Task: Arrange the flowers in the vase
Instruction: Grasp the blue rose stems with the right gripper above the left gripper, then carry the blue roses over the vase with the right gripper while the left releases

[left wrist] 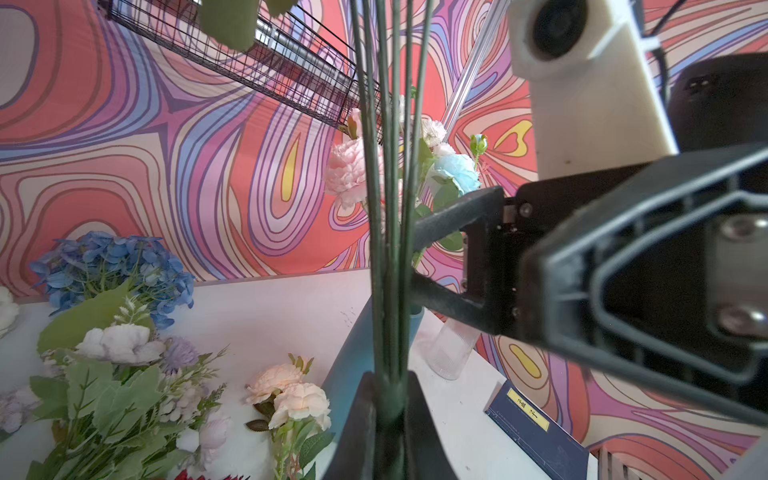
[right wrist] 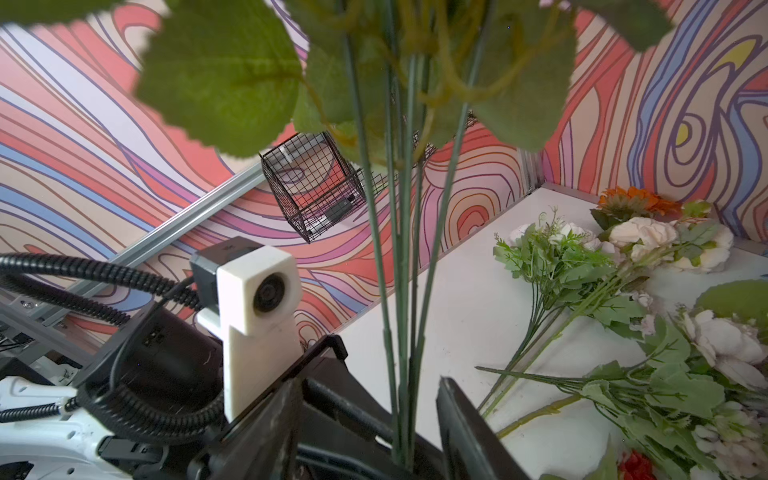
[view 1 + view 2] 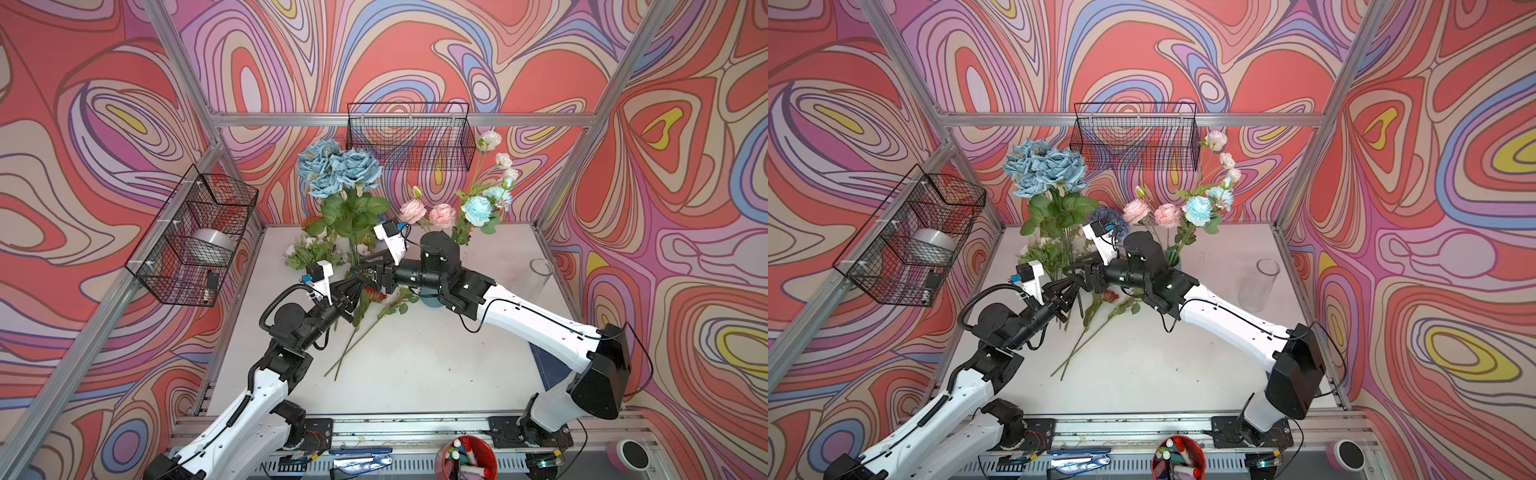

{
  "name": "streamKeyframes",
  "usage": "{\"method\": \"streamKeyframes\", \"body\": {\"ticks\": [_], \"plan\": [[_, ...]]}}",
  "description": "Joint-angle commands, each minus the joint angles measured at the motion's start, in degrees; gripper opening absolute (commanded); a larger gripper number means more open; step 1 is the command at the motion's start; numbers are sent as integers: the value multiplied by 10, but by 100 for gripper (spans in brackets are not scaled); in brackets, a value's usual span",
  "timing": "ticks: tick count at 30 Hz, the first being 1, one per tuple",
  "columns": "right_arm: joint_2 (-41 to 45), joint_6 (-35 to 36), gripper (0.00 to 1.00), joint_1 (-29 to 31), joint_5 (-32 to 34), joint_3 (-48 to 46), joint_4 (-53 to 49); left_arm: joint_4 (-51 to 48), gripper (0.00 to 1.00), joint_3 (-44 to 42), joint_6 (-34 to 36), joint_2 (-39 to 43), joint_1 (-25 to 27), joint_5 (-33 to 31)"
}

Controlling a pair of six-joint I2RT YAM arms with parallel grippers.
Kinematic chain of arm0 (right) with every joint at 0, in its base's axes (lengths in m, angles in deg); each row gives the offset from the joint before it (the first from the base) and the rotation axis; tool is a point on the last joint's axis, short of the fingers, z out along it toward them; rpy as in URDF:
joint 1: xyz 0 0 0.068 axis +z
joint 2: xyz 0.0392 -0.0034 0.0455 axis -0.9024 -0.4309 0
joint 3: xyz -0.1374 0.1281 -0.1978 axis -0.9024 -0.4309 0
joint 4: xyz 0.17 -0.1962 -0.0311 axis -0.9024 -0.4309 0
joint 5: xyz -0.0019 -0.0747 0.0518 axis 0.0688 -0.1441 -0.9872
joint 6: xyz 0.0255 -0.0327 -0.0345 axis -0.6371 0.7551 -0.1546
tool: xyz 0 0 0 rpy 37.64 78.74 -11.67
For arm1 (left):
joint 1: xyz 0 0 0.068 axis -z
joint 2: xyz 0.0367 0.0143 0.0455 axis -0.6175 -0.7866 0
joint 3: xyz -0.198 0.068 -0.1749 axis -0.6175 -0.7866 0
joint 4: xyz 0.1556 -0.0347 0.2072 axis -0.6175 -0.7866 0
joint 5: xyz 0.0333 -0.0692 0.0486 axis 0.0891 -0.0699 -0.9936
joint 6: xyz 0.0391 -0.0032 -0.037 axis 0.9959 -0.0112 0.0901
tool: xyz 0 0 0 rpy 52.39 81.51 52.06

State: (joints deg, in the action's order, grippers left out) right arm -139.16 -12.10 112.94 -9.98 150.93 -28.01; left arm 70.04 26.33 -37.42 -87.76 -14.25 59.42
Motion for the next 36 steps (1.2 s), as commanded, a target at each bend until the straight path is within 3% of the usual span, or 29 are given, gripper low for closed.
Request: {"method": "streamKeyframes", "body": {"ticks": [1, 3, 12, 17, 18, 23, 24, 25, 30, 36], "plan": [[-9, -8, 50, 3, 12, 12, 17, 41, 0, 6, 12, 6, 10, 10], [-9, -9, 45, 3, 17, 10, 24, 37, 0, 5, 16, 6, 17, 7], [-2, -9, 2, 2, 40, -6, 32, 22, 0, 9, 33, 5, 38, -5], [7, 0, 0, 2, 48, -16, 33, 17, 0, 15, 35, 2, 43, -11], [10, 1, 0, 3, 50, -19, 33, 17, 4, 16, 34, 1, 44, -11], [23, 19, 0, 2, 69, -31, 25, 25, 81, 18, 17, -6, 44, -18], [27, 31, 0, 3, 84, -32, 17, 28, 94, 18, 13, -9, 44, -18], [31, 45, 0, 2, 102, -35, 4, 29, 100, 16, 9, -11, 44, -22], [66, 128, 0, 2, 229, -44, -65, 53, 100, -10, -9, -19, 43, -70], [133, 210, 0, 1, 385, -84, -91, 32, 100, -38, -38, -41, 42, -185]]}}
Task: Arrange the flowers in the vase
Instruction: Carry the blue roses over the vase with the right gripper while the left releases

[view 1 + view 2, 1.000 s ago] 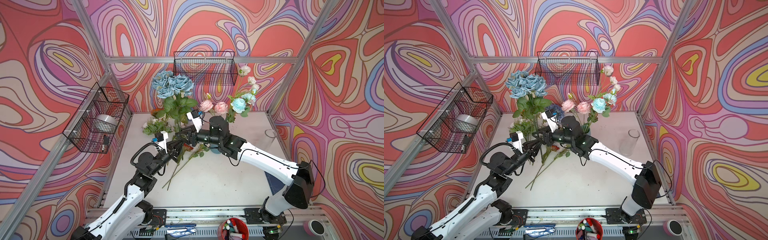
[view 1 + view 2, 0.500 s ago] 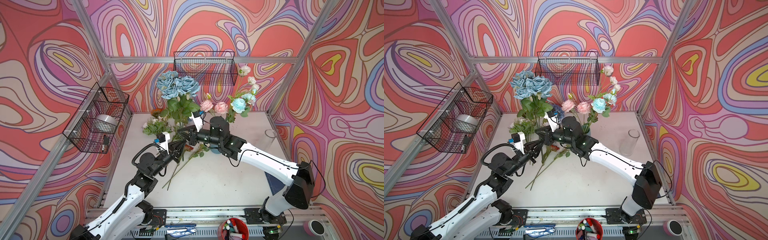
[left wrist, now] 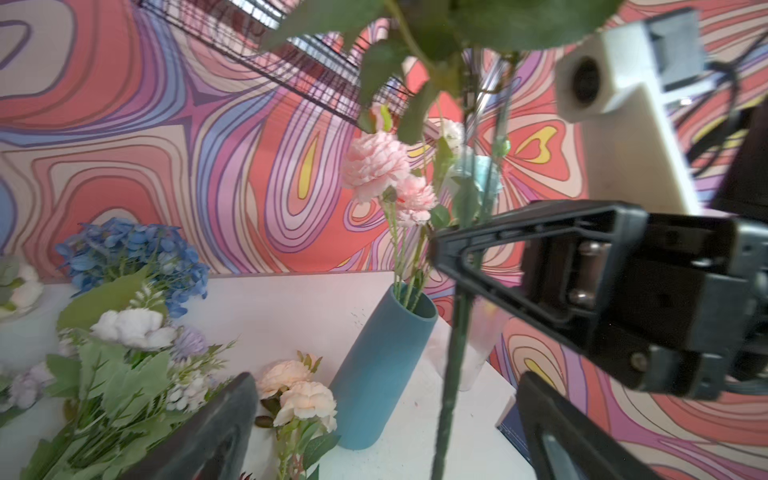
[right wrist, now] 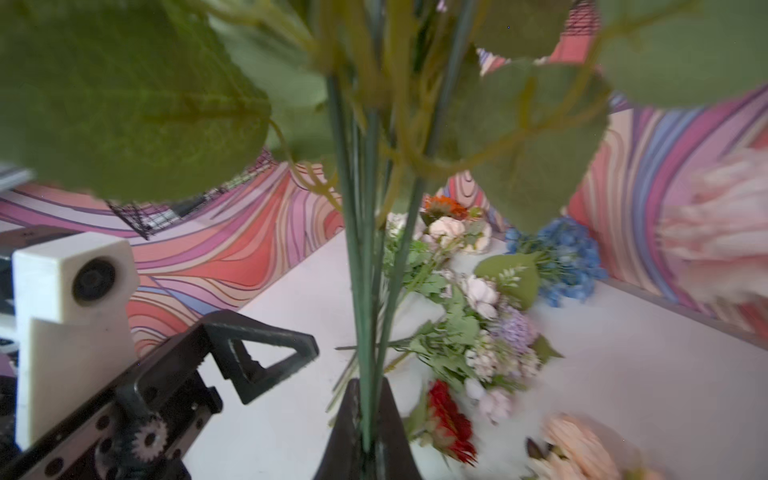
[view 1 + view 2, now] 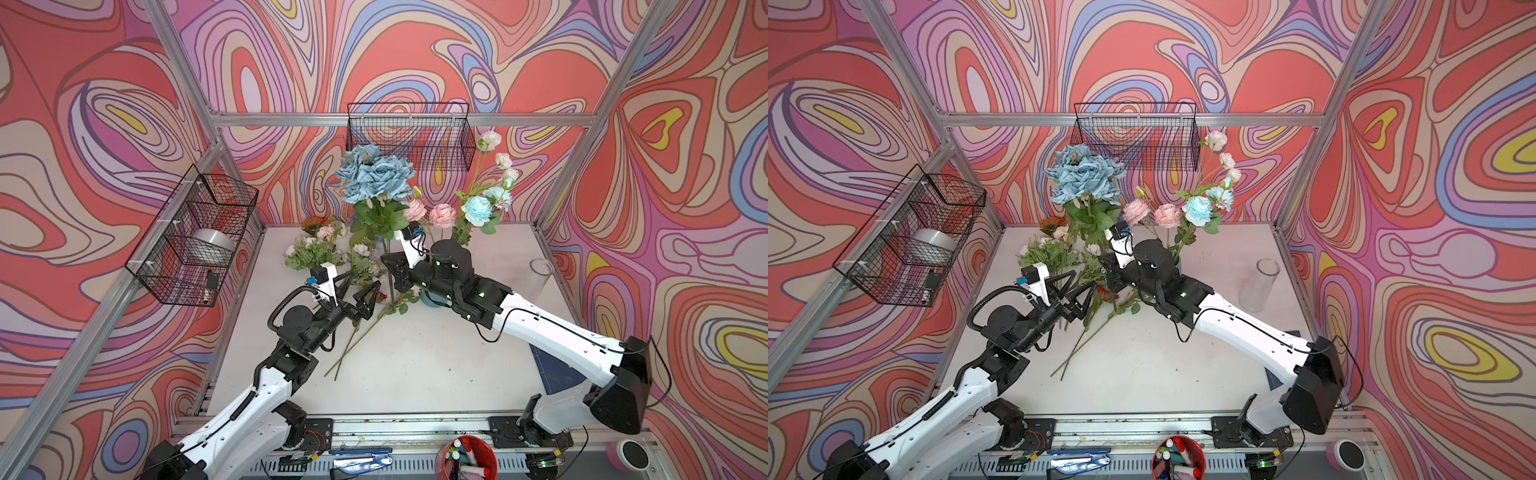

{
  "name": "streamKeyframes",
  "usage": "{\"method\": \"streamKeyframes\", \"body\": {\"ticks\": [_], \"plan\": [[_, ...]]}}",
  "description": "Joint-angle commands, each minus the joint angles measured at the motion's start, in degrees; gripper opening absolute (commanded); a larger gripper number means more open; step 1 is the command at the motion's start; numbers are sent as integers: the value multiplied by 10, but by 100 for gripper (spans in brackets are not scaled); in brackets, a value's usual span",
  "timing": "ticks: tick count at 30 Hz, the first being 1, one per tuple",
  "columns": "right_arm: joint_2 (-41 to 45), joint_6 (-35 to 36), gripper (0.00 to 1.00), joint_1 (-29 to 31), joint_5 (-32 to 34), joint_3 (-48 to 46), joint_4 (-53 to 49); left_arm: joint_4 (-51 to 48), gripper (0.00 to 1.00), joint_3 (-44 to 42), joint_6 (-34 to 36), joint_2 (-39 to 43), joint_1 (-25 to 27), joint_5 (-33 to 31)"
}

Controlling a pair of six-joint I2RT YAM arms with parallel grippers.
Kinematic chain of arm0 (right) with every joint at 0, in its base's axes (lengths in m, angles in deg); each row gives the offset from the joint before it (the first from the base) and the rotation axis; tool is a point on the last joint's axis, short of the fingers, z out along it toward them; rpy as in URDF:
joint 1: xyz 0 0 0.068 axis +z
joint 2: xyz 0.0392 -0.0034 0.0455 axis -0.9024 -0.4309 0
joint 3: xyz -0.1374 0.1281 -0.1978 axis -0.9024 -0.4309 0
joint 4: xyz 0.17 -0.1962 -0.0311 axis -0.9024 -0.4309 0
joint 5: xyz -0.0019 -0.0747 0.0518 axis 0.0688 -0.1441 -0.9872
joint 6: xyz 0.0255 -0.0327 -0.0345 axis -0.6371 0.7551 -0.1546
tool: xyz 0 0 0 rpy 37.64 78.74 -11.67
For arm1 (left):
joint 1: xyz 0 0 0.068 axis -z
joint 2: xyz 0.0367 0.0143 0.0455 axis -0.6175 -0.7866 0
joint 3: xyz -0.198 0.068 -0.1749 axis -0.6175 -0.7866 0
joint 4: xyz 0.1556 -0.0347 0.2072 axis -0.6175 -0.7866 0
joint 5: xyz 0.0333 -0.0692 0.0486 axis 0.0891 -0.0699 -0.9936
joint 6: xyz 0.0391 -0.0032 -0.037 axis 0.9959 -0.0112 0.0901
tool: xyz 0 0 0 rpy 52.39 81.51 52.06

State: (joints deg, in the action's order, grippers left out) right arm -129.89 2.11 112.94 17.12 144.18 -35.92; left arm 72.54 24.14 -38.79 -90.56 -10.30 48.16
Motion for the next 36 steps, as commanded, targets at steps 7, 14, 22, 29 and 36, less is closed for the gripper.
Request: {"method": "streamKeyframes", "body": {"ticks": [7, 14, 22, 29, 36], "plan": [[69, 187, 0, -7, 226, -37, 64, 50, 100, -34, -83, -97, 3, -41], [50, 234, 0, -52, 204, -26, 156, 95, 100, -40, -130, -150, 4, -11], [24, 216, 0, -111, 155, -48, 236, 67, 100, -43, -125, -137, 4, -22], [3, 170, 0, -128, 118, -91, 274, 67, 100, -50, -116, -127, 4, -33], [-42, 122, 0, -137, 73, -143, 311, 44, 100, -53, -90, -101, 0, -74]]}}
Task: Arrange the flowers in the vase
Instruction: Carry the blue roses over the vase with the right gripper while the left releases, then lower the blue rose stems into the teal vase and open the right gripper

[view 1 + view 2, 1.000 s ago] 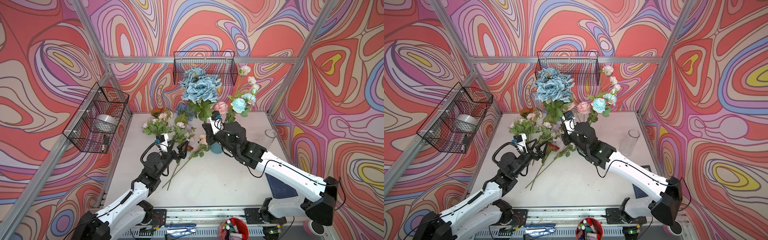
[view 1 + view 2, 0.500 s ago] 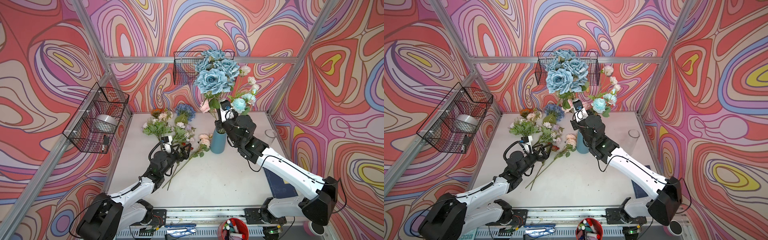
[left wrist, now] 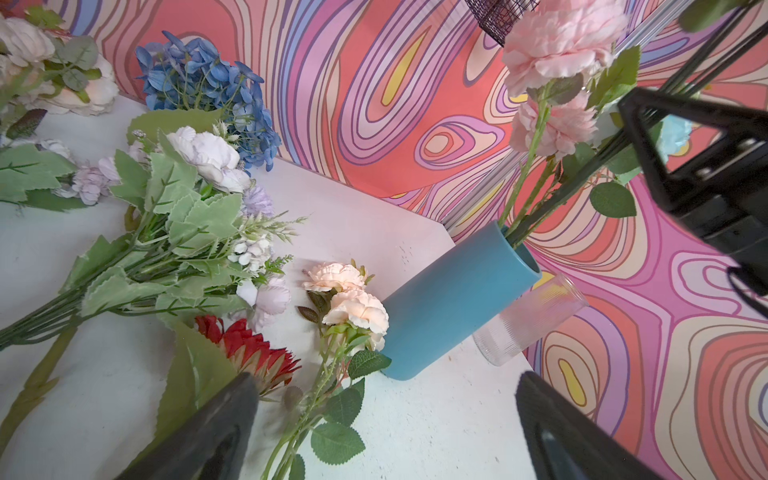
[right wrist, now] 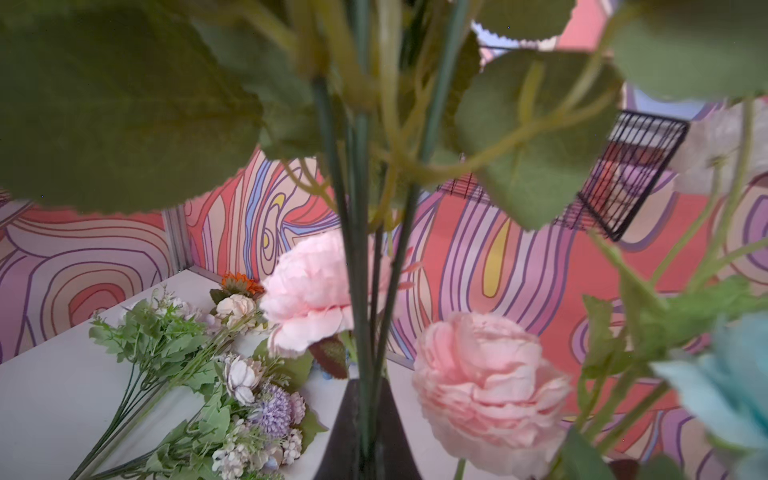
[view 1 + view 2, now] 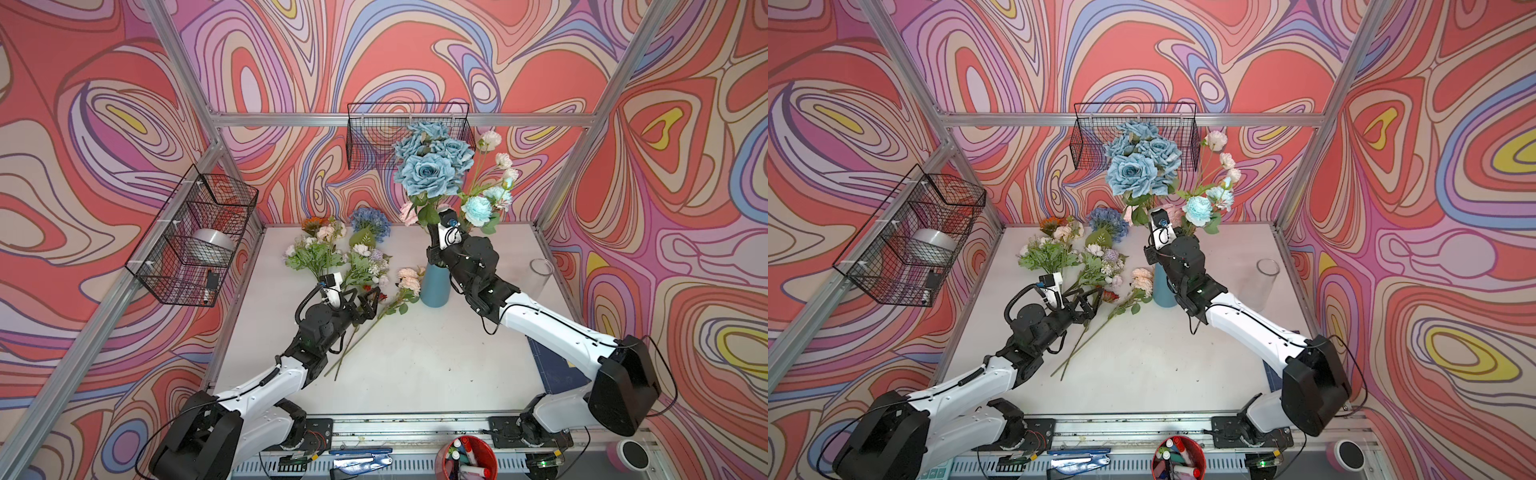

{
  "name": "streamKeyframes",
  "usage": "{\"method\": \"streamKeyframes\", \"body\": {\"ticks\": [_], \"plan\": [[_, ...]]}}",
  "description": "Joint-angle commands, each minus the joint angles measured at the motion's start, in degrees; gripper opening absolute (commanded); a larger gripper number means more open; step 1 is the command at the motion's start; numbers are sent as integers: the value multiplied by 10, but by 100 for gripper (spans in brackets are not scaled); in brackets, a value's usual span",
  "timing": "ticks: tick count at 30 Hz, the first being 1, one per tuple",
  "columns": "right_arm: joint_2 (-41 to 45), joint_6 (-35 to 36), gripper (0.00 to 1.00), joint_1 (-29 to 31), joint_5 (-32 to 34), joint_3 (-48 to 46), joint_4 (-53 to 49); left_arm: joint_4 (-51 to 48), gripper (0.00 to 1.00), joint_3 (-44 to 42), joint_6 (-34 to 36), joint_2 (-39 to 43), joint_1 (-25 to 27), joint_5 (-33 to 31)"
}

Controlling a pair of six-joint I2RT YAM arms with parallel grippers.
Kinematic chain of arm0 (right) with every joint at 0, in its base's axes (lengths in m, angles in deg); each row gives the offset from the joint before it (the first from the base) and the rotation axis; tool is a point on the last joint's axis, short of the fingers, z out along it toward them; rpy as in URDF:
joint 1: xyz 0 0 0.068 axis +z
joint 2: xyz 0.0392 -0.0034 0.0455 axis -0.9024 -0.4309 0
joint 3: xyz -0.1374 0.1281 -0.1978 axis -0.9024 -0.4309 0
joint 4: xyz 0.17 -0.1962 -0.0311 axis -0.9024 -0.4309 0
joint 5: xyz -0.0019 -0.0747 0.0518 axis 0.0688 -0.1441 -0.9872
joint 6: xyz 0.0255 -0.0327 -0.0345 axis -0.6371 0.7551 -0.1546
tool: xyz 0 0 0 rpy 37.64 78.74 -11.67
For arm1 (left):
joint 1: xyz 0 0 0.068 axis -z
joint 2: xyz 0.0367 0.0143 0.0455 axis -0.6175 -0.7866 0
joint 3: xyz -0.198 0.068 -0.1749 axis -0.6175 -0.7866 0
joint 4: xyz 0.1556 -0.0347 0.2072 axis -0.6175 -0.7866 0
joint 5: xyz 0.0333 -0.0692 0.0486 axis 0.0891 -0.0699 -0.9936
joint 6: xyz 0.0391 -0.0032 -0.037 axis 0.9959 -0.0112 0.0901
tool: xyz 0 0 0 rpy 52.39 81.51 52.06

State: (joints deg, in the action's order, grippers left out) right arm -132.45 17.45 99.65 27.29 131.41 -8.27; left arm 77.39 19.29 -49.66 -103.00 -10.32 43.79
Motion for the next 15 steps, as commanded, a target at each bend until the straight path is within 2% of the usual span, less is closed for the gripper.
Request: {"method": "streamKeyframes", "body": {"ticks": [1, 5, 10, 15], "plan": [[-22, -35, 0, -3, -27, -21, 34, -16, 100, -4, 23, 34, -7, -39], [-32, -41, 0, -4, -15, -47, 42, -62, 100, -9, 18, 84, -62, -39], [-32, -45, 0, -5, 2, -72, 35, -103, 100, -35, -38, 147, -156, -30], [-30, -43, 0, -7, 12, -84, 14, -166, 100, -40, -60, 184, -190, -52]]}}
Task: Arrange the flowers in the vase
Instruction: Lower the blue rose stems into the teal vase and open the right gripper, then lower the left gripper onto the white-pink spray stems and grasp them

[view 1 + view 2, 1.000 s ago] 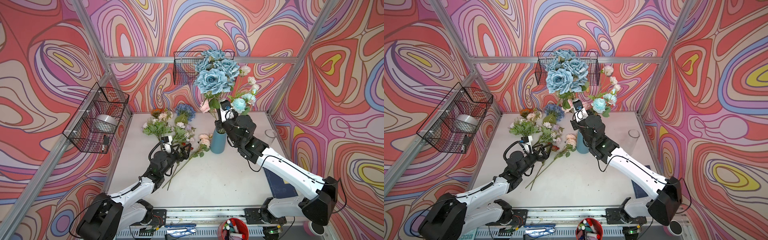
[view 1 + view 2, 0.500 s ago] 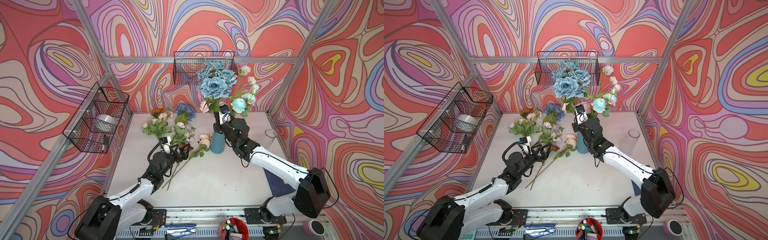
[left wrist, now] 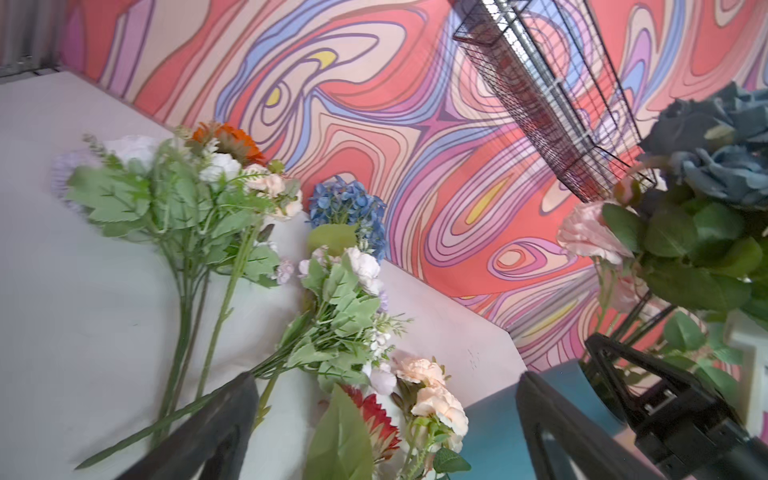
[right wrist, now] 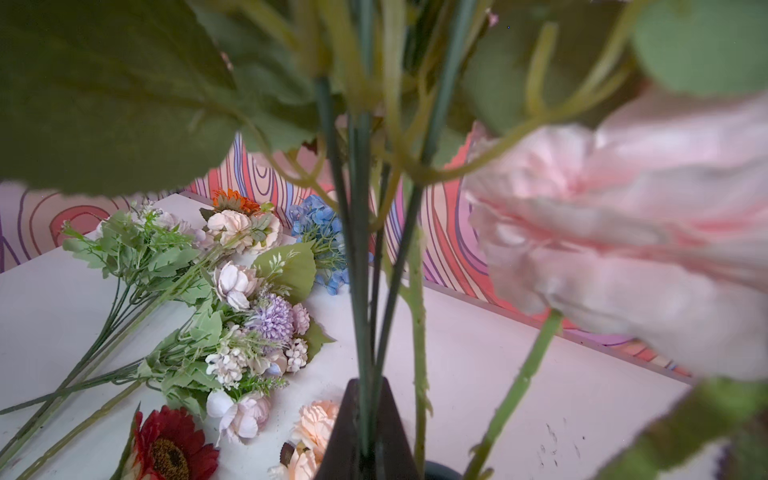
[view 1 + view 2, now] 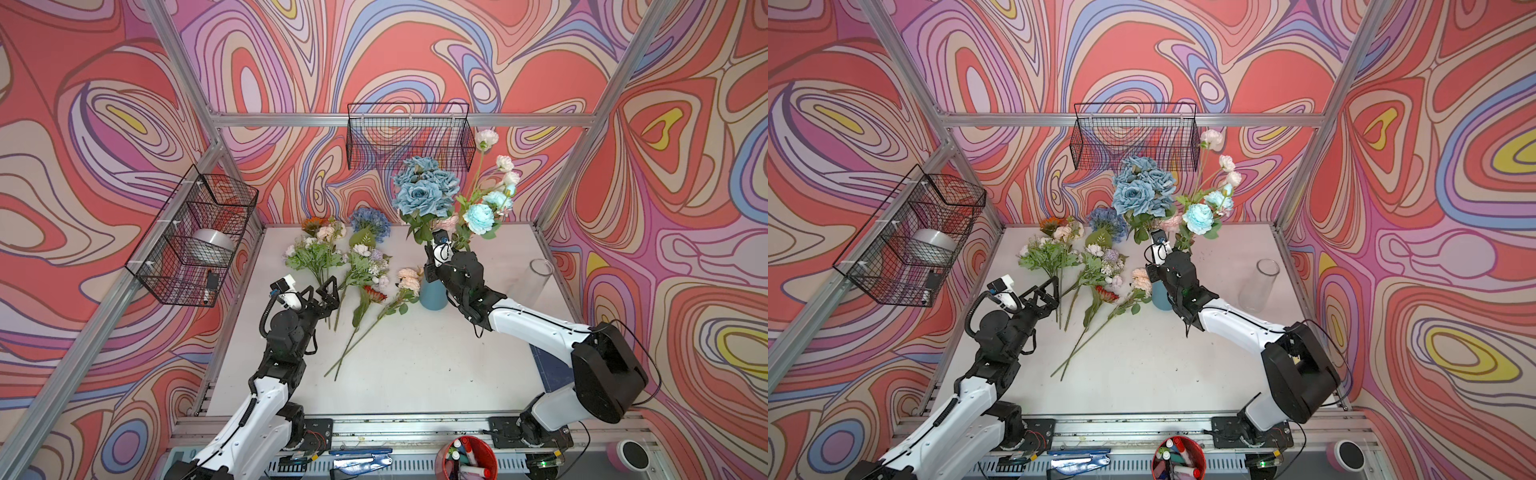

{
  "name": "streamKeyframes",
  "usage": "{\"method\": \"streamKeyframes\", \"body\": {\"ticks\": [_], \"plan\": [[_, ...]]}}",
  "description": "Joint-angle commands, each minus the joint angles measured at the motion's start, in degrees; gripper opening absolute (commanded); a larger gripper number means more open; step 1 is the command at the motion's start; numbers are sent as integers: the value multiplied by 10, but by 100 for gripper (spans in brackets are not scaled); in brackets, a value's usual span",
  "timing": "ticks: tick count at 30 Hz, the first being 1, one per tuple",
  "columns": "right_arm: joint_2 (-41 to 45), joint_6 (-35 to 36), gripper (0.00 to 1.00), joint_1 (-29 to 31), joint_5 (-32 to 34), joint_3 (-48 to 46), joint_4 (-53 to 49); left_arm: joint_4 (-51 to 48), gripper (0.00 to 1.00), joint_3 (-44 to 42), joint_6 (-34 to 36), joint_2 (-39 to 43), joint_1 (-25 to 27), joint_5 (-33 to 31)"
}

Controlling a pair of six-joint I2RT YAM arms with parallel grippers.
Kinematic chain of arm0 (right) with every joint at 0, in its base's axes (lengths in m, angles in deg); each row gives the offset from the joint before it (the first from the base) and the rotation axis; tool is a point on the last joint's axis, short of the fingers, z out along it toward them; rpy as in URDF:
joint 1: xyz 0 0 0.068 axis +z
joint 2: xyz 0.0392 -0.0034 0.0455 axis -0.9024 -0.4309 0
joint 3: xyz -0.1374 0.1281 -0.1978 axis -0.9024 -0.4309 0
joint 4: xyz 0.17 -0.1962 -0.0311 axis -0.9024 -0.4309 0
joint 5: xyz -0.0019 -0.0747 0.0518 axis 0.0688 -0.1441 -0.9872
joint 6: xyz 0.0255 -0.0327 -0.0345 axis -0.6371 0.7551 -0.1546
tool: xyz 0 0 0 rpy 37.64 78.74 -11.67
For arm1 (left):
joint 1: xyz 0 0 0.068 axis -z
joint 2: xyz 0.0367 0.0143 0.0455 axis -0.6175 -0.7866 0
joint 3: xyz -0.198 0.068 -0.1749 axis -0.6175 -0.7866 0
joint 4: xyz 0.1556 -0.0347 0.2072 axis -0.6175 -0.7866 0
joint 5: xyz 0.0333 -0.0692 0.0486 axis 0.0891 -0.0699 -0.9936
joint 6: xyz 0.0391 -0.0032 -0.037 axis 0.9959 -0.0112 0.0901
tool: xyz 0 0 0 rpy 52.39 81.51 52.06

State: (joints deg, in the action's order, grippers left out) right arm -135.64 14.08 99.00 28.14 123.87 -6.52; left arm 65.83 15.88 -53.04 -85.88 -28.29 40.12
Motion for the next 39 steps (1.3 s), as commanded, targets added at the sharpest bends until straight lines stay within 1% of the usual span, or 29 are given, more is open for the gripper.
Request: {"method": "streamKeyframes", "body": {"ticks": [1, 8, 11, 13, 15, 17, 21, 25, 28, 31, 32, 34, 35, 38, 39], "plan": [[2, -9, 0, -2, 4, -9, -10, -51, 100, -8, -30, 12, -13, -15], [20, -10, 27, -2, 3, -12, -30, -22, 100, -2, -47, -34, -17, 13], [33, -14, 37, -2, -4, -14, -45, -9, 100, 8, -42, -61, -18, 27], [45, -19, 47, -2, -8, -14, -60, -8, 100, 17, -26, -79, -18, 34], [58, -27, 60, -2, -13, -15, -79, -13, 100, 25, -12, -94, -19, 34], [73, -35, 67, -1, -19, -14, -102, -12, 100, 31, -6, -108, -21, 33], [104, -46, 71, -2, -41, -11, -155, 0, 100, 39, -6, -137, -27, 40], [139, -62, 72, -2, -69, -11, -206, -7, 100, 52, 8, -160, -30, 49], [165, -77, 73, -1, -96, -7, -247, -61, 100, 78, 57, -172, -32, 35], [188, -100, 76, -2, -122, 8, -302, -110, 100, 107, 113, -188, -33, 24], [193, -110, 78, -1, -133, 14, -321, -119, 100, 115, 127, -195, -33, 26], [198, -130, 92, -2, -152, 24, -355, -127, 99, 130, 144, -213, -33, 37], [199, -142, 98, -2, -162, 28, -368, -128, 98, 141, 152, -226, -33, 47], [200, -166, 99, 0, -195, 31, -392, -142, 87, 190, 185, -278, -33, 89], [203, -174, 98, 0, -203, 27, -394, -156, 81, 207, 198, -298, -33, 95]]}}
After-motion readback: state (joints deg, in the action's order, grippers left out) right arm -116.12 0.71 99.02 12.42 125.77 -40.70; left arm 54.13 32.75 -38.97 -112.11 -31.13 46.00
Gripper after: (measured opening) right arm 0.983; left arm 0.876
